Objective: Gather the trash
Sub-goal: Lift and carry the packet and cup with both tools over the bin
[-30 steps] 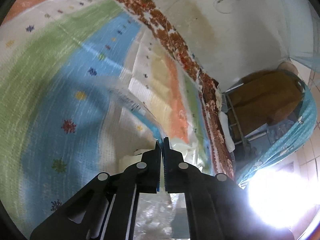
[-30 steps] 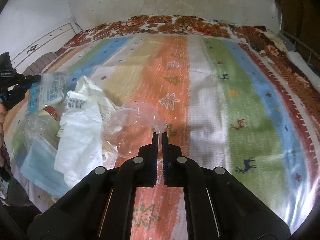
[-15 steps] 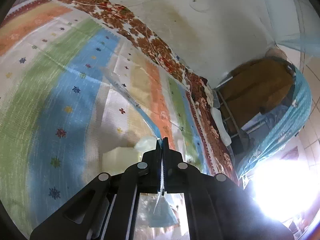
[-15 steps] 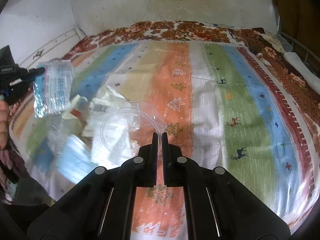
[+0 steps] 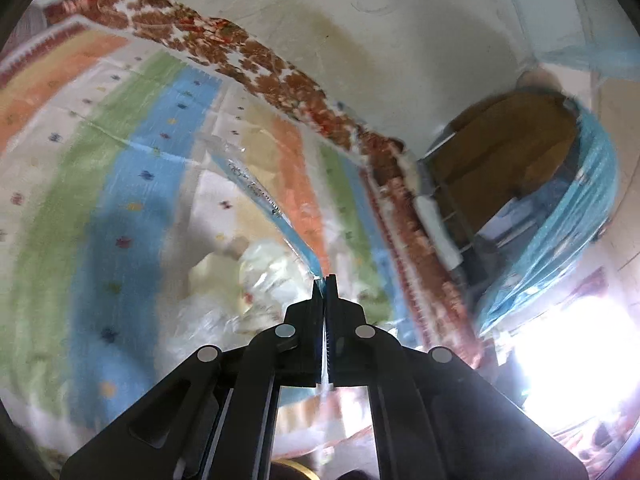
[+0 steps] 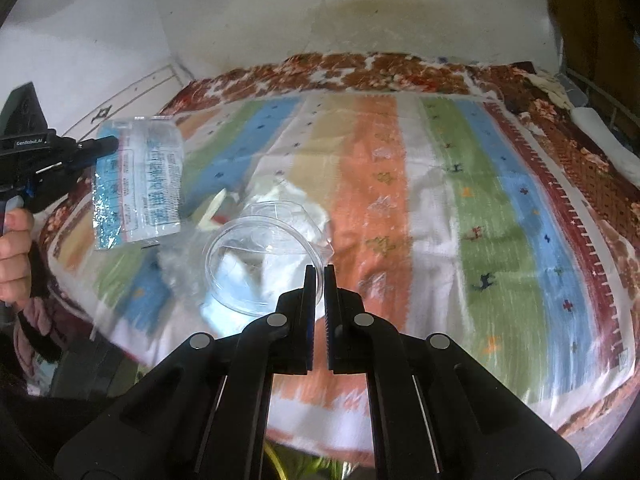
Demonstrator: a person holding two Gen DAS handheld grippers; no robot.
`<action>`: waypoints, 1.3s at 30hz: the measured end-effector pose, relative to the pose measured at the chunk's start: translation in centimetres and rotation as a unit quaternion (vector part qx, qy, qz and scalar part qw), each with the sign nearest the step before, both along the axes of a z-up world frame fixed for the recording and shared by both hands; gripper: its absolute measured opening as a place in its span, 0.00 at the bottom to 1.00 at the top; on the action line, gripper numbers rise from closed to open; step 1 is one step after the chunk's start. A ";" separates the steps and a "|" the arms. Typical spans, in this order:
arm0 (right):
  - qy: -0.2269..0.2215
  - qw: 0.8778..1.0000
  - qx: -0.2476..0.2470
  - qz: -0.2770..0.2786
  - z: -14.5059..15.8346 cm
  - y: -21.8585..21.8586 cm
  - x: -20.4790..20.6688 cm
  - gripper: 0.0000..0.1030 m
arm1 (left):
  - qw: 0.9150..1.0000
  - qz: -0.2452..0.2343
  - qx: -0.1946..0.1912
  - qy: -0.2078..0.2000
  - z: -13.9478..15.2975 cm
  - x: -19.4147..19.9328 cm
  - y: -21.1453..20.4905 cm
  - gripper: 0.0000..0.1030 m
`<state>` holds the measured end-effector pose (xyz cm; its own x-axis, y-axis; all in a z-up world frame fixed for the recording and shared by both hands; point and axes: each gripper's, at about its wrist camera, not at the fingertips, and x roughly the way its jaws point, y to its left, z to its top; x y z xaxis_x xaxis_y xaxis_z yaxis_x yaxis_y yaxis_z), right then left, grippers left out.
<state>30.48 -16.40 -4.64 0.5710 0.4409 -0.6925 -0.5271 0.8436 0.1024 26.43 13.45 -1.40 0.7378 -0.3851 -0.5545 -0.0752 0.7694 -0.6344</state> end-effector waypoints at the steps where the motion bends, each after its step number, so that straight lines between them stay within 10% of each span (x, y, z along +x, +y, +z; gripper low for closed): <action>1: 0.001 1.000 0.000 0.003 0.2 0.1 -0.5 0.03 | 1.000 0.000 0.015 0.010 0.1 -0.4 -0.3 0.00; 19: 0.024 0.999 -0.001 0.032 2.2 1.9 -8.7 0.03 | 0.997 -0.001 0.078 0.018 3.6 -11.0 -2.9 0.00; 39: 0.077 0.996 -0.024 0.038 -1.2 1.6 -16.4 0.03 | 0.988 -0.037 0.113 0.101 -0.1 -15.9 -7.3 0.00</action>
